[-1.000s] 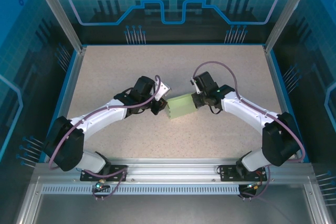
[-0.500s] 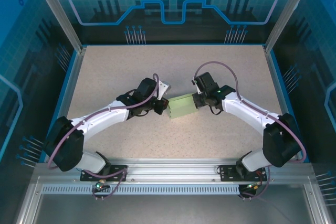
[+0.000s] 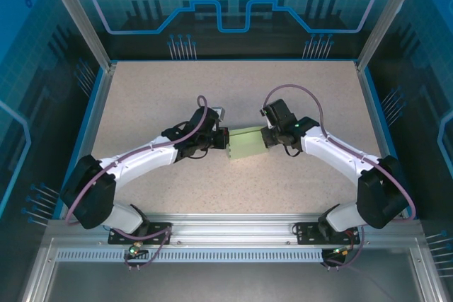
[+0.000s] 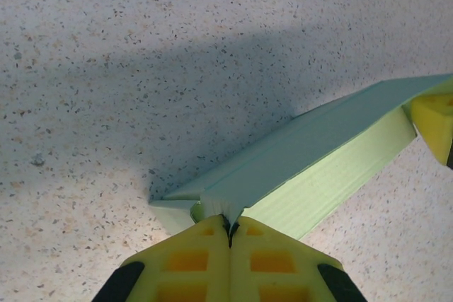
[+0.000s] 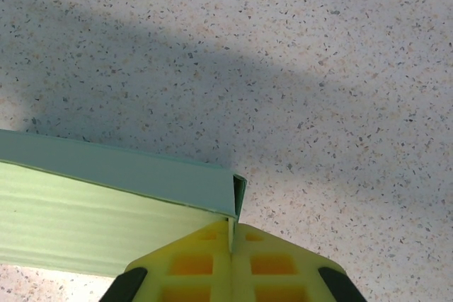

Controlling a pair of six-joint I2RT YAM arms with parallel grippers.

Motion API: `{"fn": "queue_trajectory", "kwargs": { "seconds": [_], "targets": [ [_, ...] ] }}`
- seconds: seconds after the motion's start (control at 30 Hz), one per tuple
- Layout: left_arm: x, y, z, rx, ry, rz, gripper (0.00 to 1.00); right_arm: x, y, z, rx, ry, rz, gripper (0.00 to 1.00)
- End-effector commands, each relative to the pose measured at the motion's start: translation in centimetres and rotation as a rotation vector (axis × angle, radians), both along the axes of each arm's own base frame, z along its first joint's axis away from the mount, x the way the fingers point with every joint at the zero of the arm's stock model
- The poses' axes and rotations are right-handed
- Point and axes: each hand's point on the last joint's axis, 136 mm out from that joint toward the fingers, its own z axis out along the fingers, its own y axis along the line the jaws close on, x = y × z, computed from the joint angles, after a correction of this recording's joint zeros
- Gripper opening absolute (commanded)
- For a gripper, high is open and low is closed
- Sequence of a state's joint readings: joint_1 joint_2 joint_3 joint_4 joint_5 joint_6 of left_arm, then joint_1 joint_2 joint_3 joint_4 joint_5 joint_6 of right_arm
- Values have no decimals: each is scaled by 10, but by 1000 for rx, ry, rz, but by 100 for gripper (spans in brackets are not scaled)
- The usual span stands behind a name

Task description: Fold the paper box

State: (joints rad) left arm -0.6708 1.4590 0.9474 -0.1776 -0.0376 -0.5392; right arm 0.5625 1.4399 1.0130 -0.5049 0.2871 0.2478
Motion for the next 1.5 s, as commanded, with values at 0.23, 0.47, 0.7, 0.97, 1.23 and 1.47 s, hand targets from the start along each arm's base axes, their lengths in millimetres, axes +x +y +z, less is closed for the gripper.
{"fn": "queue_trajectory", "kwargs": {
  "seconds": [0.23,0.47,0.7,0.97,1.23,1.47],
  "targets": [
    [2,-12,3,-104,47,85,0,-15,8,-8,10,38,36,1],
    [-1,-13,-4,-79,39,112,0,-16,7,-10,4,43,36,1],
    [-5,-10,-10,-65,22,153,0,-16,7,-10,3,45,36,1],
    [-14,-13,-20,-2,-19,160,0,-15,7,-10,2,43,33,1],
    [-25,-16,-32,90,-89,127,0,-13,2,-12,-14,9,46,0],
    [-33,-14,-56,131,-82,104,3,-12,3,-16,-2,-37,76,0]
  ]
}}
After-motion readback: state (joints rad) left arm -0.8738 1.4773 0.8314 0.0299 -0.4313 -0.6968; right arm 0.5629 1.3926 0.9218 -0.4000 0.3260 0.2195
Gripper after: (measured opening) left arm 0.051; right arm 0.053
